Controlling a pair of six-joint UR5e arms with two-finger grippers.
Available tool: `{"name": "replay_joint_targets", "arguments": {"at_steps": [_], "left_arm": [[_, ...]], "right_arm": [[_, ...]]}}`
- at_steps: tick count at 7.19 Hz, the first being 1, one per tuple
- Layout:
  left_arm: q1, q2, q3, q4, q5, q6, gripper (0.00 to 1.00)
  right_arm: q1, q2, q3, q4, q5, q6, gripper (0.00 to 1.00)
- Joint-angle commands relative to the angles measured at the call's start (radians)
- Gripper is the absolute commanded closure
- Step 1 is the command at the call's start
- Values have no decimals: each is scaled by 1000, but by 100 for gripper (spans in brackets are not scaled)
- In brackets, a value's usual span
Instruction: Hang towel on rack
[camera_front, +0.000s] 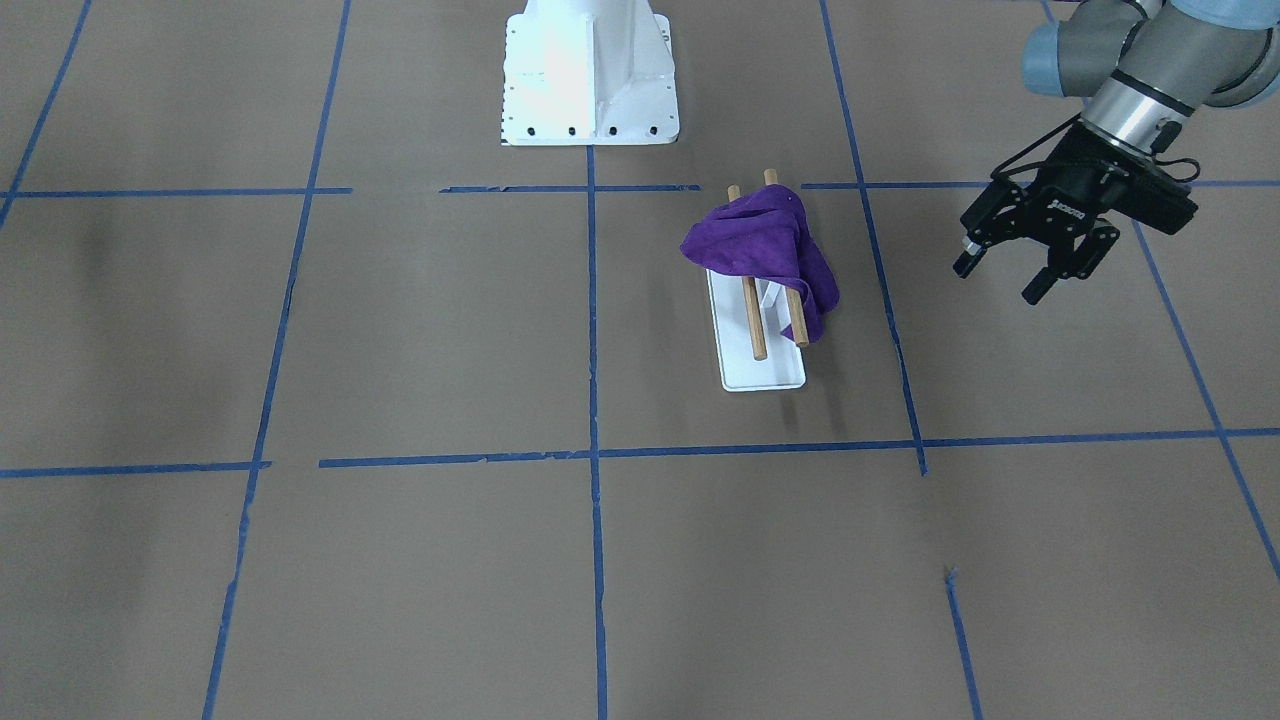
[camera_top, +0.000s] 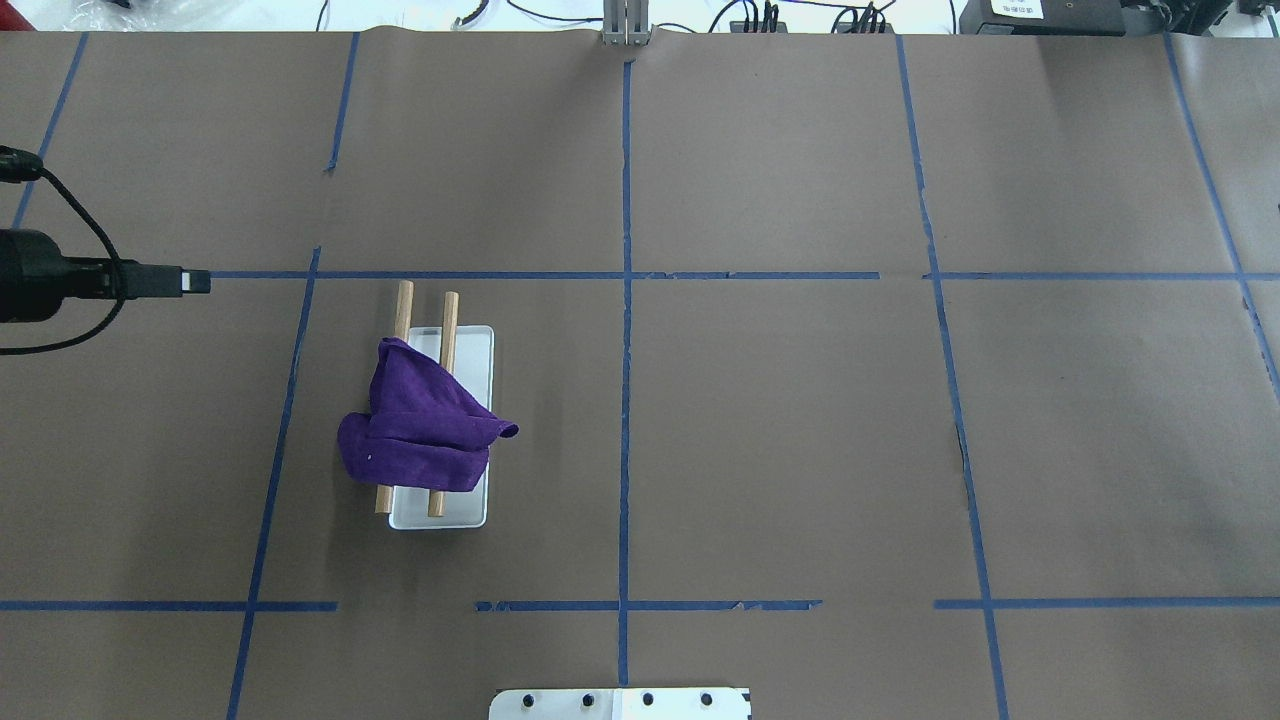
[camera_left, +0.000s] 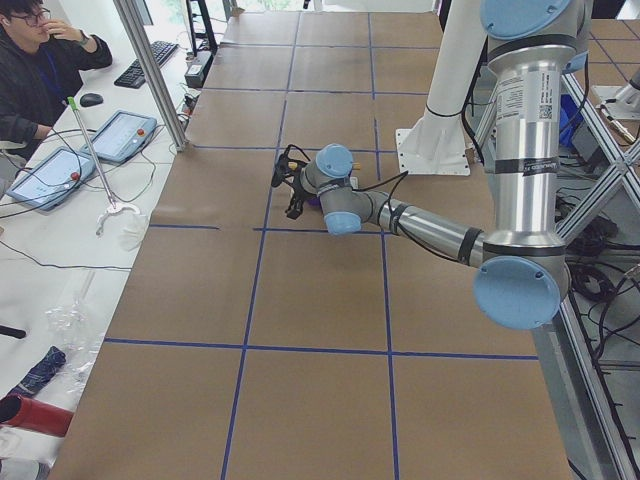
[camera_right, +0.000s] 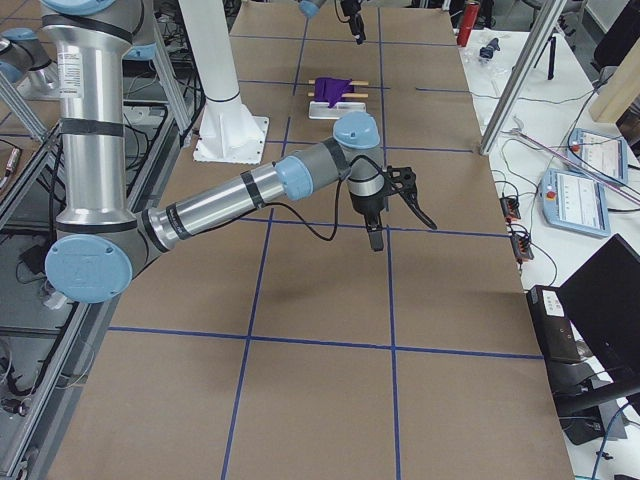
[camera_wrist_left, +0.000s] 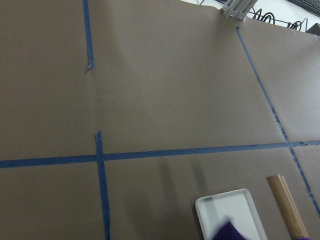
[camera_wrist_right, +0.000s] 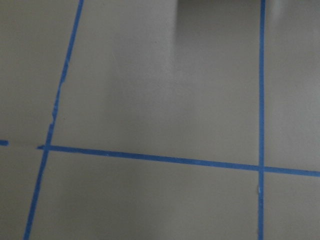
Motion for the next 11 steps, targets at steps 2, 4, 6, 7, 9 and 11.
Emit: {"name": "replay_joint_targets", "arguments": {"at_steps": [2,4,6,7,9,11], "left_arm": [[-224,-10,-4,301,-71,401,0],[-376,-117,-1,621,-71,719,0],[-443,-177,10,856,-71,878,0],[-486,-181,34,929,-77,924,0],[-581,-176,197,951,-228,1123,0],[-605,-162,280,949,-249,1171,0]], "right_arm": [[98,1,-31,-274,0,-291,0],[144,-24,-39,-316,55,-410,0],[143,-29,-59,-289,127,-406,0],[144,-35,-80,-205,133,-406,0],[144,-50,-106,-129,139,-394,0],[236,-62,-242,-123,260,-410,0]]}}
